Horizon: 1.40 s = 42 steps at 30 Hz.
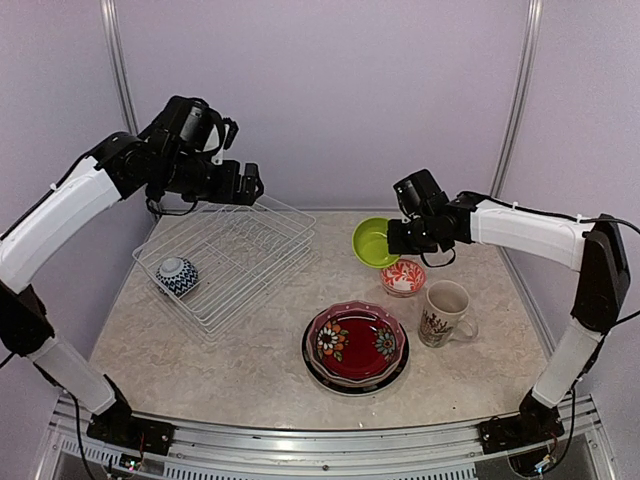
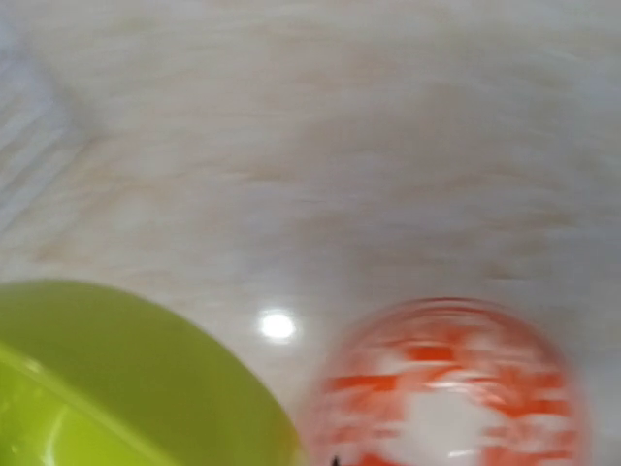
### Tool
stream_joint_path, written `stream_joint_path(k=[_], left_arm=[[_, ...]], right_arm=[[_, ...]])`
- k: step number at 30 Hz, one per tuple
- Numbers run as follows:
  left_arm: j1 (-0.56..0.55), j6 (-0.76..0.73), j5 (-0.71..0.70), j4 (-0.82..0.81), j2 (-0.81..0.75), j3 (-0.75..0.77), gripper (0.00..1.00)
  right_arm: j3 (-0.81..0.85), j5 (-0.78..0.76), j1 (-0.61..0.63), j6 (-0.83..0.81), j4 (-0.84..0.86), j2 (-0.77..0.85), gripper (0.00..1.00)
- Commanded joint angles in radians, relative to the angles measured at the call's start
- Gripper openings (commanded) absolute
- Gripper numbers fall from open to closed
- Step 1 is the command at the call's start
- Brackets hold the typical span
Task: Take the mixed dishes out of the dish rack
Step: Place the bowl in the bowl.
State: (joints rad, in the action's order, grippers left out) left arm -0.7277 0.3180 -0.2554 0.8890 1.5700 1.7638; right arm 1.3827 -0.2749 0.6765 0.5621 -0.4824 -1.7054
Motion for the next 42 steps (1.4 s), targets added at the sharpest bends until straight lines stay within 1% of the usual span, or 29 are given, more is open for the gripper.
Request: stream_joint_path(k=[1,6,10,11,13,14,15,16,18,24,28,30,35,42], left_arm=[[0.076,-0.019,0.133,0.006,-0.102,-0.043,0.99],[0.265,-0.002,0.387,-0.071,-0.208,-0.140,0.99],[0.340,-0.019,0.464,-0.134,-0.253,-0.218,0.99],[0.370,-0.011,0.509,-0.148,-0.259,-0.229,0.99],[0.452,0.038,0.661,-0.176,-0.256,-0.244,0.99],[0.494,0.062,0.765,-0.196,-0.250,-0.253,0.99],[0.531,0.087,0.826,-0.217,-0.246,-0.264,0.99],[0.565,0.108,0.879,-0.233,-0.241,-0.273,0.99],[0.616,0.137,0.921,-0.256,-0.236,-0.293,0.99],[0.637,0.140,0.867,-0.240,-0.222,-0.301,0.99],[0.637,0.145,0.744,-0.164,-0.175,-0.256,0.99],[0.637,0.140,0.707,-0.147,-0.162,-0.250,0.99],[0.636,0.148,0.700,-0.153,-0.146,-0.256,0.99],[0.624,0.162,0.560,-0.130,-0.119,-0.250,0.99]], right_arm=[[-0.001,-0.031,-0.074,-0.025,-0.129,0.030,0.00],[-0.003,0.042,-0.150,-0.100,-0.138,0.009,0.00],[-0.005,0.111,-0.190,-0.117,-0.147,-0.027,0.00],[-0.005,0.118,-0.195,-0.120,-0.151,-0.038,0.00],[0.001,0.124,-0.198,-0.122,-0.161,-0.063,0.00],[0.003,0.129,-0.200,-0.123,-0.162,-0.074,0.00],[0.004,0.134,-0.200,-0.124,-0.158,-0.083,0.00],[0.004,0.135,-0.200,-0.122,-0.153,-0.090,0.00],[0.009,0.136,-0.201,-0.119,-0.149,-0.106,0.00],[-0.001,0.135,-0.209,-0.117,-0.139,-0.137,0.01],[-0.019,0.139,-0.214,-0.114,-0.132,-0.151,0.06],[-0.034,0.143,-0.214,-0.112,-0.120,-0.144,0.11],[-0.071,0.143,-0.215,-0.113,-0.094,-0.109,0.25],[-0.099,0.133,-0.216,-0.113,-0.079,-0.060,0.43]])
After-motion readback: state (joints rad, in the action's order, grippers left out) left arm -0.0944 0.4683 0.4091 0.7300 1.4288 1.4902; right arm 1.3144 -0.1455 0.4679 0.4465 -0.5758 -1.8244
